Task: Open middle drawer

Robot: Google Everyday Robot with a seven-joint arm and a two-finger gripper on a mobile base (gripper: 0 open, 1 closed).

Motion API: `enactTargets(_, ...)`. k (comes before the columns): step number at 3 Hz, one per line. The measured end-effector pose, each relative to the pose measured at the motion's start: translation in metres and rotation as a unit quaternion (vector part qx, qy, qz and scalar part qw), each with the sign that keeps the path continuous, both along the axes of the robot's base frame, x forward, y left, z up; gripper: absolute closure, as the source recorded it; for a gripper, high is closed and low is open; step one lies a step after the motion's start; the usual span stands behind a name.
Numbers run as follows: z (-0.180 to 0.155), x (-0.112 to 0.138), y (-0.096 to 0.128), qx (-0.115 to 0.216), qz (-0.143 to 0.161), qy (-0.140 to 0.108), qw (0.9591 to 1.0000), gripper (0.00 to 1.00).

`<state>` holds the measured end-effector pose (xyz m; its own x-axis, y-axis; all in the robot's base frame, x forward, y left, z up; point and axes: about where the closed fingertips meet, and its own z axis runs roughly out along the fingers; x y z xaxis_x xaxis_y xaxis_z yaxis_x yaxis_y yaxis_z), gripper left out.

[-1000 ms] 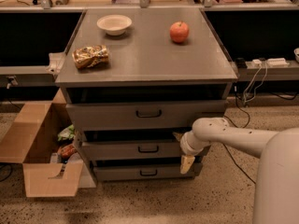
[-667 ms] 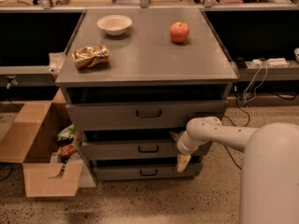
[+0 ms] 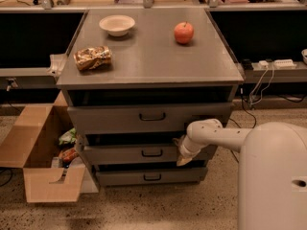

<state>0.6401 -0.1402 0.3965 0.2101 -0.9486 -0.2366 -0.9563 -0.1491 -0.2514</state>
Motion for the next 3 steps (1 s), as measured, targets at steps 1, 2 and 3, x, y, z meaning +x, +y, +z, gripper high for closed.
enactTargets(1, 0.0055, 0.0020, 0.0012, 0.001, -0.001, -0.005, 1.0000, 0.65)
enactTargets(2, 0.0074, 0.0047, 0.0012, 0.001, -0.001, -0.005, 1.0000, 0.88)
enactTargets(3, 0.0130, -0.0008, 0.0027, 0.005, 0.001, -0.009, 0.9999, 1.00)
